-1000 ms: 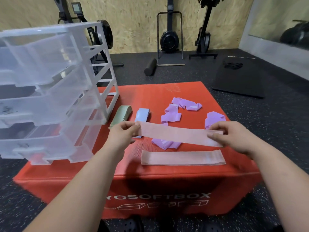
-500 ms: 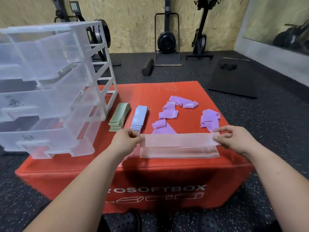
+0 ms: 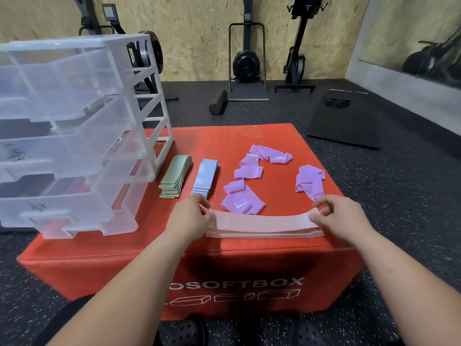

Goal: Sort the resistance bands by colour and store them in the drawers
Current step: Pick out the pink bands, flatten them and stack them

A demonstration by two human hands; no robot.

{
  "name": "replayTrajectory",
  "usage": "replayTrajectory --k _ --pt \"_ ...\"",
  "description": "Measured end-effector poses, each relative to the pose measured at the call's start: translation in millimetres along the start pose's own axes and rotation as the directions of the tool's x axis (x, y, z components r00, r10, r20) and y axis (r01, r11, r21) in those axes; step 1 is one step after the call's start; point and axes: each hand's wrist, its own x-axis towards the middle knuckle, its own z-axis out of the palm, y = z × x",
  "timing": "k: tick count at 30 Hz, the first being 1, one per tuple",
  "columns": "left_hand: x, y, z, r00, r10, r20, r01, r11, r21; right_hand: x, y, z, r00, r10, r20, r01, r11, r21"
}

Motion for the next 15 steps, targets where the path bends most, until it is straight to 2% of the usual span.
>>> replayTrajectory --k 5,12,15 --pt "2.1 -3.4 5.1 1.000 0.019 0.007 -0.019 0.997 0.078 -0.2 0.4 6.1 0.999 -0.031 0.016 0.032 0.998 -0.047" --pt "1.6 -9.1 13.6 0.998 0.055 0.007 -0.055 0.970 0.235 0.9 4.3 10.4 0.997 -0.065 0.046 0.074 0.975 -0.209" --pt "3.6 -7.1 11.8 0.991 0.125 -0.038 -0.110 0.955 0.276 4.4 6.5 5.8 0.990 -0.114 0.079 0.130 0.958 -0.256"
